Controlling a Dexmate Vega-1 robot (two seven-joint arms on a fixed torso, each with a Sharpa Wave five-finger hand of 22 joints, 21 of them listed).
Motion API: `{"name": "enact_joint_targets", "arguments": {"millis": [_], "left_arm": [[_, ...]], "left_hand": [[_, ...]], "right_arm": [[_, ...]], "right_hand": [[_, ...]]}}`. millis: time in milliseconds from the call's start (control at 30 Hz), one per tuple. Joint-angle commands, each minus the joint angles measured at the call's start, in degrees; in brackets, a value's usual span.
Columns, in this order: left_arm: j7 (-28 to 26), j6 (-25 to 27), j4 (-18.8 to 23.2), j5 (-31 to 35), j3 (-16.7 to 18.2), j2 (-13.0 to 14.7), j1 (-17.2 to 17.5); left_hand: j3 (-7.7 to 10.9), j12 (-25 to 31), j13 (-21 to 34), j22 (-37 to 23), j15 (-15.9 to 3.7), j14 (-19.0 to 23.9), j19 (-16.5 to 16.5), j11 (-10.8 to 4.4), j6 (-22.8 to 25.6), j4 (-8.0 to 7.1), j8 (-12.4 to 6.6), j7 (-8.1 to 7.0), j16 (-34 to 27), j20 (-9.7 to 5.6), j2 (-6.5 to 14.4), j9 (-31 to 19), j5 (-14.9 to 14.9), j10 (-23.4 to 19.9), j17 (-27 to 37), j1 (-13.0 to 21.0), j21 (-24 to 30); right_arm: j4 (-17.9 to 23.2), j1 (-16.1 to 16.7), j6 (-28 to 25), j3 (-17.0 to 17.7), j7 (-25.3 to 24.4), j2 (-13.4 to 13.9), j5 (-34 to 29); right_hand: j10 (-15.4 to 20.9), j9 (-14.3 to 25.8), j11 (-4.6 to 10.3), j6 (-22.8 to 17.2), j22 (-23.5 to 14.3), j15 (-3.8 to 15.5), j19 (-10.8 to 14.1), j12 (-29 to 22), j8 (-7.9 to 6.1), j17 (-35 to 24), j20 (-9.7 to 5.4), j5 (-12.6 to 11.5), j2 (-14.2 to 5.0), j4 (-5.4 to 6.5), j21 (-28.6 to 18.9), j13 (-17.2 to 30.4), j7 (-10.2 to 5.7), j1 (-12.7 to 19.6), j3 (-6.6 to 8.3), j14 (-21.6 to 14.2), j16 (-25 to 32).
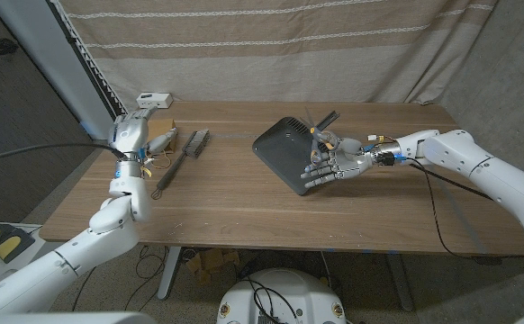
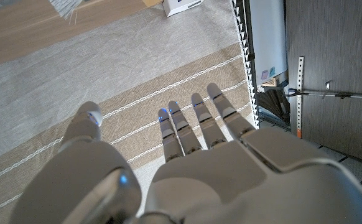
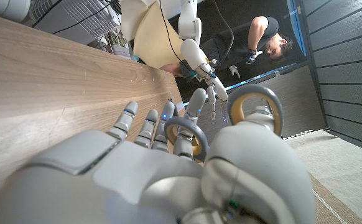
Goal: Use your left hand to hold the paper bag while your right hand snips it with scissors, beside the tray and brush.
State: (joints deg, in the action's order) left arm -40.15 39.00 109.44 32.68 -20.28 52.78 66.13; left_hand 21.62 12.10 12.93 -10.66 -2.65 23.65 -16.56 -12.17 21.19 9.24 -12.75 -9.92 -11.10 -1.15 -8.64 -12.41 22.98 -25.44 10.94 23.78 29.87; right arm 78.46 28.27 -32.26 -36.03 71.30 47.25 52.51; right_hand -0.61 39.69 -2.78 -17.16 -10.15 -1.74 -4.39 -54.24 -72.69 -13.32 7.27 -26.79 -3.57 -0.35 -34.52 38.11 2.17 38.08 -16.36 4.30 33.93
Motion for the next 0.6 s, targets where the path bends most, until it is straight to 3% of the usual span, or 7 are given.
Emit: {"name": "enact_joint_targets", "arguments": {"millis": [33,367,600], "left_arm": [[2.74,5.18,-0.62,2.36,-2.43,1.55,-2.04],[4.19,5.87,-1.44,3.61,-3.84,4.11,-2.87],[5.25,7.63,-3.04,7.55,-7.10,5.31,-4.57]], "left_hand": [[-0.04,0.46,0.14,-0.13,-9.62,-0.19,0.25,0.06,0.20,0.16,-0.34,-0.20,0.08,-0.14,-0.07,-0.24,0.23,-0.43,0.19,0.68,-0.22],[-0.03,0.60,0.24,-0.14,-9.62,-0.51,0.38,0.02,0.71,0.11,-0.60,-0.36,0.05,-0.14,-0.07,-0.37,0.23,-0.63,0.21,0.99,-0.43],[0.35,0.84,0.39,-0.13,-9.74,-0.43,0.31,-0.03,1.63,0.40,-1.08,-0.89,-0.17,-0.31,0.07,-0.56,0.41,-1.11,0.27,2.24,-0.64]], "right_arm": [[0.13,0.24,-0.20,0.15,-0.57,-0.01,0.21],[-0.19,0.19,-0.50,0.03,-0.67,-0.30,0.32],[-0.42,-0.20,-0.98,-0.31,-0.72,-0.60,0.13]], "right_hand": [[0.10,0.33,-0.06,0.10,-0.18,0.25,0.50,-0.15,-0.40,-0.07,0.08,-0.40,-0.50,-0.28,0.20,0.24,0.58,-0.04,-0.30,-0.23,-0.24],[0.27,0.42,-0.06,0.25,-0.20,0.21,0.75,-0.14,-0.50,-0.08,-0.17,-0.38,-0.57,-0.33,0.47,0.33,0.54,-0.06,-0.28,-0.27,-0.31],[0.23,0.38,-0.07,0.21,-0.21,0.10,0.92,-0.07,-0.54,-0.09,-0.23,-0.36,-0.63,-0.35,0.62,0.39,0.63,-0.08,-0.27,-0.27,-0.37]]}}
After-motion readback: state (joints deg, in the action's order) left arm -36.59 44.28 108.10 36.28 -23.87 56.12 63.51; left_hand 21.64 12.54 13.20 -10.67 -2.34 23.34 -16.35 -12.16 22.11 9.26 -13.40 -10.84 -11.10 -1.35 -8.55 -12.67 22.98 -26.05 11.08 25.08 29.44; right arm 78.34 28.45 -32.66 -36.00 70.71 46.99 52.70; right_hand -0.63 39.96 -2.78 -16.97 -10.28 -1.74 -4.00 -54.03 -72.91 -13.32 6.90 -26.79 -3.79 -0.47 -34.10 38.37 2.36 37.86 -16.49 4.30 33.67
